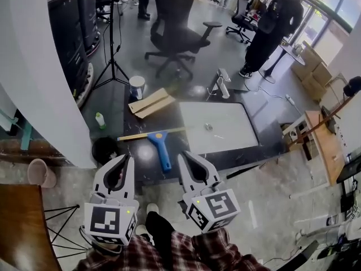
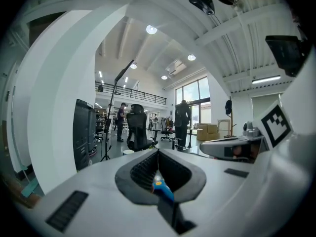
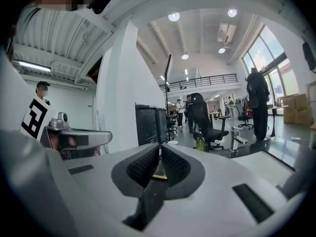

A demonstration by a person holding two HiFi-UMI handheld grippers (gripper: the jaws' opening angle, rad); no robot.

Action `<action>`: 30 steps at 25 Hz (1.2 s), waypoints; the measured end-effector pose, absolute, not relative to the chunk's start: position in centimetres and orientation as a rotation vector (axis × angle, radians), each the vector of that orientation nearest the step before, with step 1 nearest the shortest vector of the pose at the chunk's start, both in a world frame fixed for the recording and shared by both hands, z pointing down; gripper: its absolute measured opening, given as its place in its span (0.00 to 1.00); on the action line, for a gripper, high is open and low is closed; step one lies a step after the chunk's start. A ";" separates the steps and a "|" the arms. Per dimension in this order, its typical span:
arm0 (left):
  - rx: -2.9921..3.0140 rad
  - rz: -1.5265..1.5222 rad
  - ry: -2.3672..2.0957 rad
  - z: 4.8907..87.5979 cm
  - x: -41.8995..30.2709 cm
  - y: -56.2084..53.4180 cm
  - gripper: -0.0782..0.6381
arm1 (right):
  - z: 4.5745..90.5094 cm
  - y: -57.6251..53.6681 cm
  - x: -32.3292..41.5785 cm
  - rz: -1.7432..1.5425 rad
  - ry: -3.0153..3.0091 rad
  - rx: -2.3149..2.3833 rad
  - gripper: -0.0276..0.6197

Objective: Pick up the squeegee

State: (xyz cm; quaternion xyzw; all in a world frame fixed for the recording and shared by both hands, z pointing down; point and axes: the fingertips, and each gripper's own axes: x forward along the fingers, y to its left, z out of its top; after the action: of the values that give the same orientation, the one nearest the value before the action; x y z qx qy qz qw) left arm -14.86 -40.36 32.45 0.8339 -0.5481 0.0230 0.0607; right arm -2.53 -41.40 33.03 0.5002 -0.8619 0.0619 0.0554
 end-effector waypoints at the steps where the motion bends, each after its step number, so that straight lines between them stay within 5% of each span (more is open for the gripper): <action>1: 2.523 0.063 -1.666 32.3 -14.8 -41.3 0.12 | 33.0 -42.3 -2.5 0.184 -2.619 1.506 0.06; 12: 2.523 0.078 -1.633 32.6 -14.7 -46.9 0.12 | 33.8 -48.7 -2.4 0.249 -2.563 1.458 0.06; 19: 2.536 0.073 -1.602 32.8 -15.4 -49.1 0.12 | 37.7 -51.1 -3.9 0.400 -2.446 1.303 0.40; 30: 2.483 0.072 -1.612 34.5 -16.6 -51.3 0.13 | 44.9 -54.2 -5.1 0.506 -2.278 1.148 0.41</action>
State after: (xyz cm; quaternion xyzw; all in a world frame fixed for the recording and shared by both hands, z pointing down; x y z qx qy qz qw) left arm -16.63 -51.34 34.51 0.8351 -0.5421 0.0243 0.0899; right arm -5.14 -54.22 44.88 0.4254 -0.8441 0.1875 0.2670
